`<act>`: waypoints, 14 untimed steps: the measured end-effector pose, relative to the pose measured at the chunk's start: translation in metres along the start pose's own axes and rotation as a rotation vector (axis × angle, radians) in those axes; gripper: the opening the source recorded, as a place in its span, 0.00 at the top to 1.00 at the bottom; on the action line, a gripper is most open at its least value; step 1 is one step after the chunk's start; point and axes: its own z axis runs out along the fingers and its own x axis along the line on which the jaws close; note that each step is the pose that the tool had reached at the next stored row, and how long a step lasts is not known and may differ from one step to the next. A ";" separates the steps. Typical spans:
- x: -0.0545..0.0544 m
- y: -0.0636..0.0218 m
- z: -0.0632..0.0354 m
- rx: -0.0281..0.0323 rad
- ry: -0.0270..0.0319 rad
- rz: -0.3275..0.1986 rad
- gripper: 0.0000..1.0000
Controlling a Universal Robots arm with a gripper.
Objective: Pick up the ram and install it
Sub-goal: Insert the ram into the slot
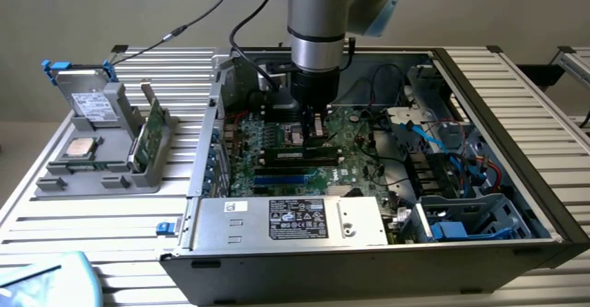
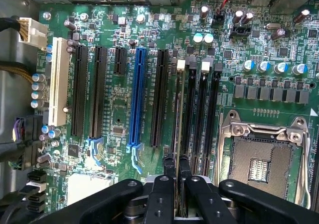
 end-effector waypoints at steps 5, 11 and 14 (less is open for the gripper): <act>0.000 0.0000 0.0009 -0.0007 -0.0001 0.004 0.86; 0.000 0.0000 0.0013 -0.0018 -0.0004 0.011 0.86; 0.000 0.0000 0.0013 -0.0025 -0.0006 0.016 0.86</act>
